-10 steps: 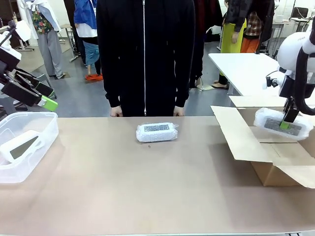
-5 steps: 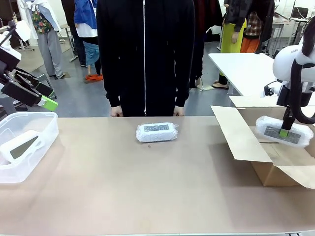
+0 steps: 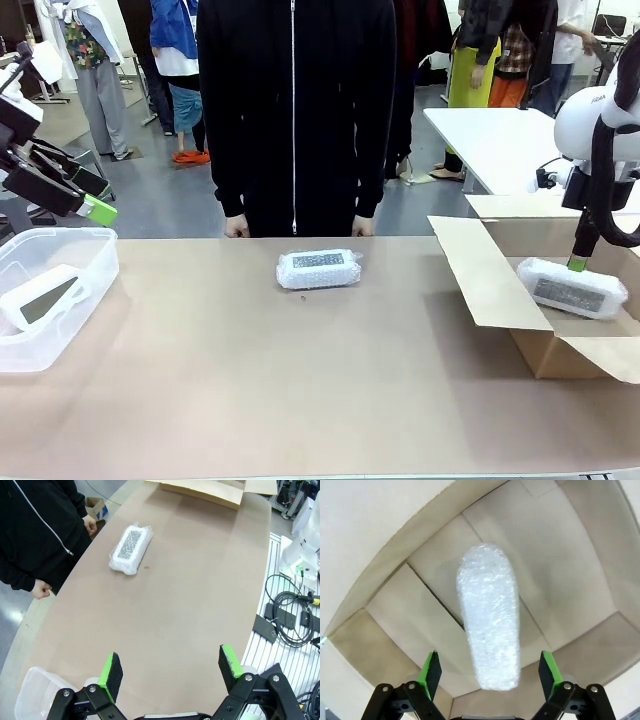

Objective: Separate and place wrapped and unwrapped clocks.
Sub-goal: If the picked Digital clock is wrapped, place it in the Package Box ; if not, place it in the Organizing box.

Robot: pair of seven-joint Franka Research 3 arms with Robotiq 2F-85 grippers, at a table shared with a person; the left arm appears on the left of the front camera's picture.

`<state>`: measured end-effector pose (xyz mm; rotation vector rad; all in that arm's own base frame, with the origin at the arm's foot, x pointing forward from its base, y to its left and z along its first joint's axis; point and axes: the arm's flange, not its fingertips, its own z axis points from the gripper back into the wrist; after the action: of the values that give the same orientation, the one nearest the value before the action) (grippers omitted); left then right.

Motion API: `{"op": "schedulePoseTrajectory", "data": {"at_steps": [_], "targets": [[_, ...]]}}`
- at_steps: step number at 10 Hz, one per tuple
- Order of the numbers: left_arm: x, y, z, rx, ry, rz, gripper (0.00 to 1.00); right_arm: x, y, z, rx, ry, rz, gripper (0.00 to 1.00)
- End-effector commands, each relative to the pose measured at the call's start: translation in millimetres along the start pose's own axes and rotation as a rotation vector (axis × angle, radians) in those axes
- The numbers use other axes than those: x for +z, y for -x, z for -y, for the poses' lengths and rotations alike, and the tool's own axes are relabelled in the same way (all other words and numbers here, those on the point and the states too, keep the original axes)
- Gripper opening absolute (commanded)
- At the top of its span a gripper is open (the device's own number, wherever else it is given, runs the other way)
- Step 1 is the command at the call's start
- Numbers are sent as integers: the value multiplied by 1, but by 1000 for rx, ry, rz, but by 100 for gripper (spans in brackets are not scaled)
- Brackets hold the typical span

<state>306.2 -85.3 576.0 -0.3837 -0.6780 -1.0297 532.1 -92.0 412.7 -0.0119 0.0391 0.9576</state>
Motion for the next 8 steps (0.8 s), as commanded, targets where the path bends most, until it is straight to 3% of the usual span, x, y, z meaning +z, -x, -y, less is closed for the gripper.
{"op": "schedulePoseTrajectory", "data": {"at_steps": [1, 4, 8], "targets": [[0, 1, 0, 1, 2, 3, 100, 5, -1, -5, 0, 40, -3, 100], [0, 1, 0, 1, 2, 3, 100, 39, 9, -19, 21, 95, 38, 100], [0, 1, 0, 1, 2, 3, 100, 143, 42, -72, 92, 263, 118, 100]]}}
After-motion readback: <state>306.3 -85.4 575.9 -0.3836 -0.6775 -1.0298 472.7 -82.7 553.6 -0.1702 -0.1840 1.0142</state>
